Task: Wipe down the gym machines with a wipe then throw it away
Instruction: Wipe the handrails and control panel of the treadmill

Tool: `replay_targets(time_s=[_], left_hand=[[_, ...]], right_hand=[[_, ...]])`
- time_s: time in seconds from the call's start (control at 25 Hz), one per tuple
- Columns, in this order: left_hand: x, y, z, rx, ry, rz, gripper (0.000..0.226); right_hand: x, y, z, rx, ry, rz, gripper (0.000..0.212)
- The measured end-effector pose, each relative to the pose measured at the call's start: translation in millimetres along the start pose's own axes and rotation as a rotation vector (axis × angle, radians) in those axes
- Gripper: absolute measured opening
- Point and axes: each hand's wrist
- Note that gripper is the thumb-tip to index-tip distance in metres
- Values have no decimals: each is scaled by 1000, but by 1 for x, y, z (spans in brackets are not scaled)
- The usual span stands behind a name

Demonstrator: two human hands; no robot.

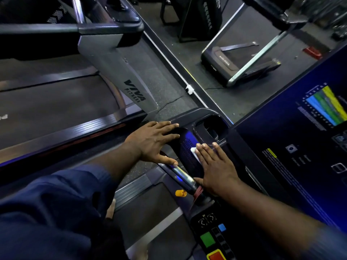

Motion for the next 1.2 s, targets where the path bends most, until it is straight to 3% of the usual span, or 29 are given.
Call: replay_targets(time_s=[0.2, 0.52, 0.64, 0.76, 0.88, 0.96, 1.08, 1.2], left_hand=[[2, 4, 1, 0, 15, -3, 127], [2, -1, -3, -16, -21, -13, 132], [5, 3, 1, -16, -20, -7, 132], [7, 3, 0, -37, -18, -14, 132], [4, -2, -2, 1, 16, -44, 130], [1, -2, -6, 54, 66, -44, 128], [-5, 3, -12, 73, 79, 79, 127], [-10, 9, -19, 83, 74, 115, 129]], right_hand=[[65, -14, 5, 36, 62, -142, 99], [2, 6, -19, 62, -119, 33, 81], [42, 8, -19, 119, -107, -146, 69], [56, 11, -20, 141, -207, -170, 64], [25, 19, -42, 161, -457, -72, 74], [-1, 18, -53, 221, -540, 128, 59], [-22, 0, -47, 415, -484, 333, 46], [-26, -13, -42, 532, -437, 330, 37]])
Point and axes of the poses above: each hand's wrist, its own x-axis towards the middle knuckle, its own y-axis out of the palm, z = x × y, and after that the axes turned 10 degrees about -x, right-handed
